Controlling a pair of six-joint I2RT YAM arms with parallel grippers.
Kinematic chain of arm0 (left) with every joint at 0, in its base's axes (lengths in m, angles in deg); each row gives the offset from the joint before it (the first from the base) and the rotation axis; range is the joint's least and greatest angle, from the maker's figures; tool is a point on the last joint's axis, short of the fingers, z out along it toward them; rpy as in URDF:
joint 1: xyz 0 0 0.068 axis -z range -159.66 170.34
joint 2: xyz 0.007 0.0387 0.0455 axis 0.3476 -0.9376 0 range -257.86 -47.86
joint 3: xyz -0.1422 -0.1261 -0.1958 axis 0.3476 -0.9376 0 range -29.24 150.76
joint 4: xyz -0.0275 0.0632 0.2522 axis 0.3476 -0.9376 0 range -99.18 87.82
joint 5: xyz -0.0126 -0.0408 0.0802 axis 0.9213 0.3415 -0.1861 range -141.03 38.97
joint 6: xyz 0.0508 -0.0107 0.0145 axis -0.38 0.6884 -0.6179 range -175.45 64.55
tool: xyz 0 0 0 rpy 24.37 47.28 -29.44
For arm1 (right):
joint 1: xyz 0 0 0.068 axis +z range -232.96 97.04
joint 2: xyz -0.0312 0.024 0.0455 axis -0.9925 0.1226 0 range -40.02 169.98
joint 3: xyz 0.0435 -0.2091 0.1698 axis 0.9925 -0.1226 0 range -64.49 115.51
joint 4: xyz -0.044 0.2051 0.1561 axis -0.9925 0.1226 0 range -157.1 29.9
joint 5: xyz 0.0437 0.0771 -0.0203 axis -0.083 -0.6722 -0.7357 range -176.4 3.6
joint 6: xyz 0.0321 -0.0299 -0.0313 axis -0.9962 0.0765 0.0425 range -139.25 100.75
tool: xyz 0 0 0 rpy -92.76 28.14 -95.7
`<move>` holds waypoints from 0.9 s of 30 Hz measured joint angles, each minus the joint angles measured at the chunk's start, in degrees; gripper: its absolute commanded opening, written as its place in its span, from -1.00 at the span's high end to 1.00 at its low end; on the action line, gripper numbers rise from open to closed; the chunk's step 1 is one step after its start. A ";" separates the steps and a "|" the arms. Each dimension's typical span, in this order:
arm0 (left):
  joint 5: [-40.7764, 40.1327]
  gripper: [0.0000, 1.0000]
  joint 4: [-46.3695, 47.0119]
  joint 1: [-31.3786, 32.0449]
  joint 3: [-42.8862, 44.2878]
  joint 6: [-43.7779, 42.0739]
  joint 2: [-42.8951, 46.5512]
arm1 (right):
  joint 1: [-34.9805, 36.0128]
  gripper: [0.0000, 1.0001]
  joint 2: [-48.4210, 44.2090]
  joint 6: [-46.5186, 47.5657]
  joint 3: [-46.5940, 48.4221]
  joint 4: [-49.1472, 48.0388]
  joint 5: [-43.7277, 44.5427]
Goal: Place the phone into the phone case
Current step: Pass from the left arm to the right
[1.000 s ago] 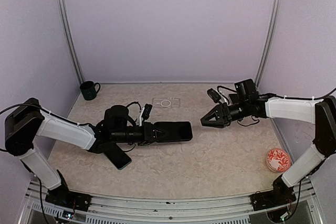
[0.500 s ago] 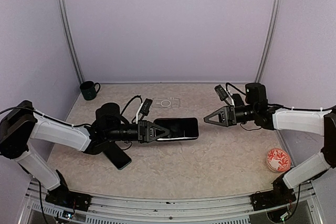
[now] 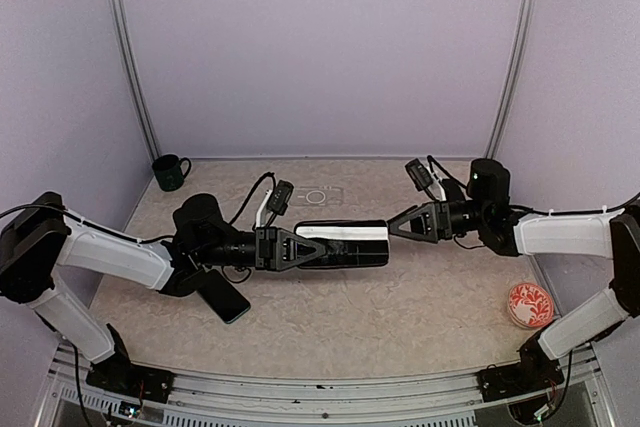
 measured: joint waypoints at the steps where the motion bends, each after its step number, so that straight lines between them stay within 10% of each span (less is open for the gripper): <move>1: 0.42 0.96 0.83 0.00 0.00 0.31 0.00 | 0.42 -0.38 0.07 -0.37 0.00 -0.72 -0.26; 27: 2.71 0.96 7.15 0.20 -1.64 3.06 -0.42 | 4.07 -0.34 -1.33 -8.20 -4.50 -14.05 -4.35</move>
